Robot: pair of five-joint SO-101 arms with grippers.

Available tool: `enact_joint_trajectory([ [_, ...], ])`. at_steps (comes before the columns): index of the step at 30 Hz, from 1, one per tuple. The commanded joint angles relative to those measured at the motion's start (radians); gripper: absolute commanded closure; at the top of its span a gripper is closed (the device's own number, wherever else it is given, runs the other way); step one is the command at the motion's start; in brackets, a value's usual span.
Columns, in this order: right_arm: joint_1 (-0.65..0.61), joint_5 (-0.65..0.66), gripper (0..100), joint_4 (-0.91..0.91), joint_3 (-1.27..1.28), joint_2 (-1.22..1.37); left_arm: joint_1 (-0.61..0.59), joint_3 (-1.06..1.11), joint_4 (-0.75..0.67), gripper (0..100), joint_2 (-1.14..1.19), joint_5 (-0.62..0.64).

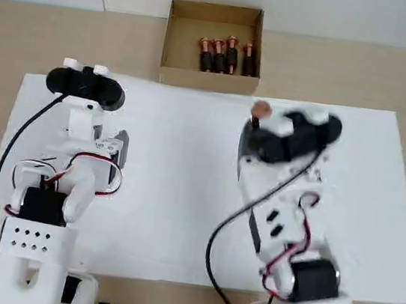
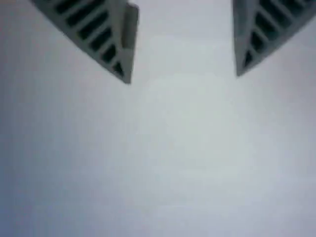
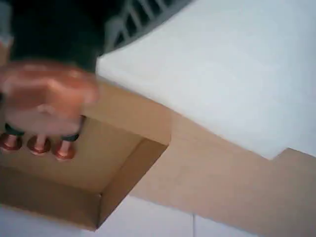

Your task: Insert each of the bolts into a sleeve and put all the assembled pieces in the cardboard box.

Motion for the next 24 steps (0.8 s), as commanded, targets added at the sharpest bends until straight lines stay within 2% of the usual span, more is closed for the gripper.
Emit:
enact_joint_trajectory([
  [1, 0.004, 0.009, 99.5, -0.091, -0.281, 0.288, -0.003, -0.004, -0.028, 87, -0.012, 0.003],
  [8, 0.002, 0.009, 99.5, -0.272, -0.660, 0.797, -0.002, 0.015, -0.031, 87, -0.014, 0.003],
  [12, 0.002, 0.009, 99.5, -0.331, -0.882, 1.078, -0.002, 0.081, -0.092, 87, -0.018, 0.003],
  [16, -0.025, 0.009, 99.5, -0.357, -1.108, 1.326, -0.002, 0.116, -0.133, 87, -0.018, 0.003],
  [24, -0.093, 0.011, 99.5, -0.378, -1.488, 1.704, -0.002, 0.114, -0.130, 87, -0.018, 0.003],
])
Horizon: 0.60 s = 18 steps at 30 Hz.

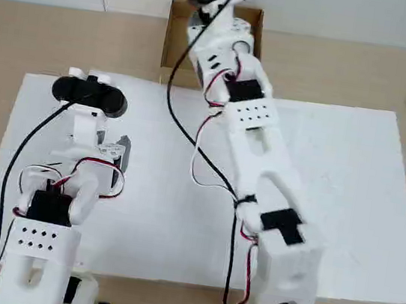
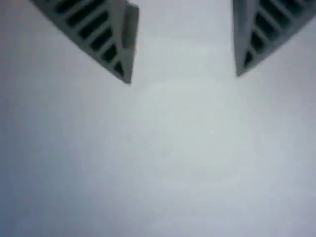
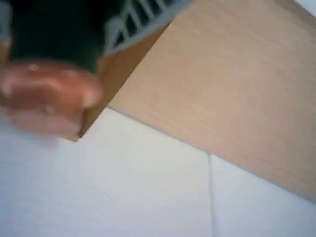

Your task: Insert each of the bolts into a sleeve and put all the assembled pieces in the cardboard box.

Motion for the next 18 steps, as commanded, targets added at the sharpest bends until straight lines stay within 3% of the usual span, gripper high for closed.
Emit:
enact_joint_trajectory([
  [1, -0.013, 0.011, 99.5, -0.048, -0.229, 0.107, -0.002, -0.002, -0.018, 87, -0.018, 0.003],
  [18, -0.031, 0.015, 99.5, -0.039, -0.760, 0.628, 0.000, 0.001, -0.018, 87, -0.018, 0.003],
])
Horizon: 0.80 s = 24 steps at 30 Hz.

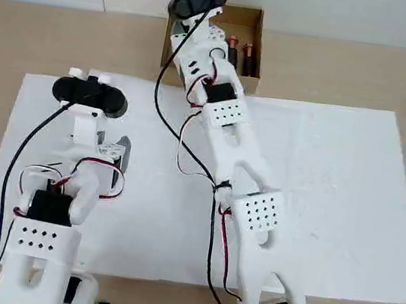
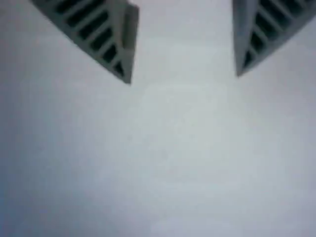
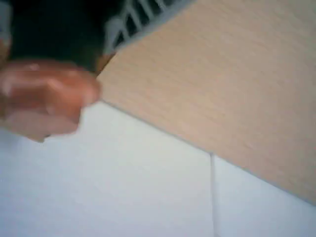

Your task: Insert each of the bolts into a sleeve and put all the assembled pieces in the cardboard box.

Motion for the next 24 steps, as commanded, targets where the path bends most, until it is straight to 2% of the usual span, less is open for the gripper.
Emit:
enact_joint_trajectory([
  [1, -0.001, 0.014, 99.5, -0.022, -0.123, 0.018, 0.000, -0.001, -0.018, 87, -0.018, 0.003],
  [10, -0.001, 0.012, 98.9, -0.031, -0.130, 0.094, 0.000, -0.001, -0.017, 87, -0.018, 0.003],
  [17, 0.001, 0.014, 85.7, -0.022, -0.130, 0.120, 0.000, -0.001, -0.017, 87, -0.018, 0.003],
  [24, 0.001, 0.014, 85.7, -0.022, -0.135, 0.113, 0.000, 0.001, -0.017, 87, -0.018, 0.003],
])
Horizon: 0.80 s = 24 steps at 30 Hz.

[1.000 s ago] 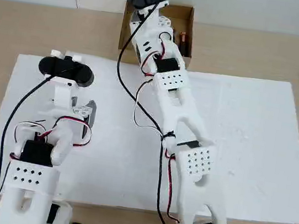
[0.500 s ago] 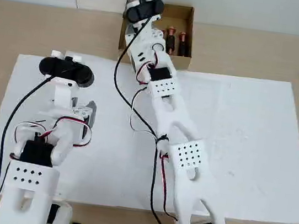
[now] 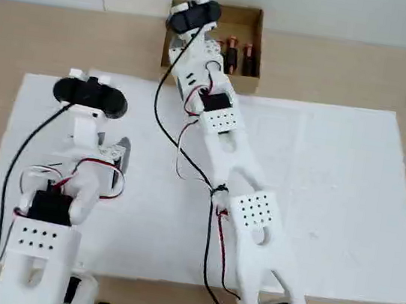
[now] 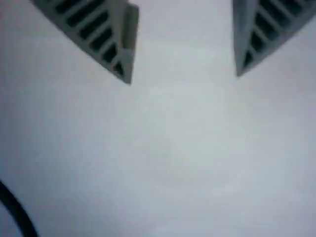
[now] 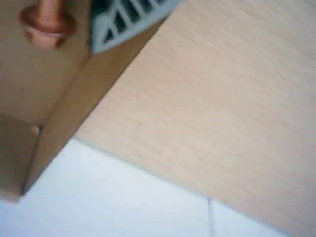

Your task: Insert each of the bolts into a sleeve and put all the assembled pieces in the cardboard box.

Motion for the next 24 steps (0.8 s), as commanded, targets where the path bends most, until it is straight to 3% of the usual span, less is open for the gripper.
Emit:
enact_joint_trajectory([
  [1, 0.004, 0.015, 85.7, -0.019, -0.068, -0.033, 0.000, -0.005, -0.017, 87, -0.018, 0.003],
  [6, 0.010, 0.015, 85.7, 0.087, -0.207, -0.033, 0.000, -0.005, -0.017, 87, -0.018, 0.003],
  [12, 0.025, 0.015, 85.7, 0.352, -0.551, -0.035, -0.009, -0.041, -0.018, 87, -0.020, 0.000],
  [14, 0.038, 0.015, 85.7, 0.418, -0.540, -0.053, -0.011, -0.062, -0.018, 87, -0.020, -0.003],
  [24, 0.074, 0.014, 85.7, 0.928, -0.548, -0.561, -0.011, -0.214, 0.109, 87, -0.163, -0.005],
])
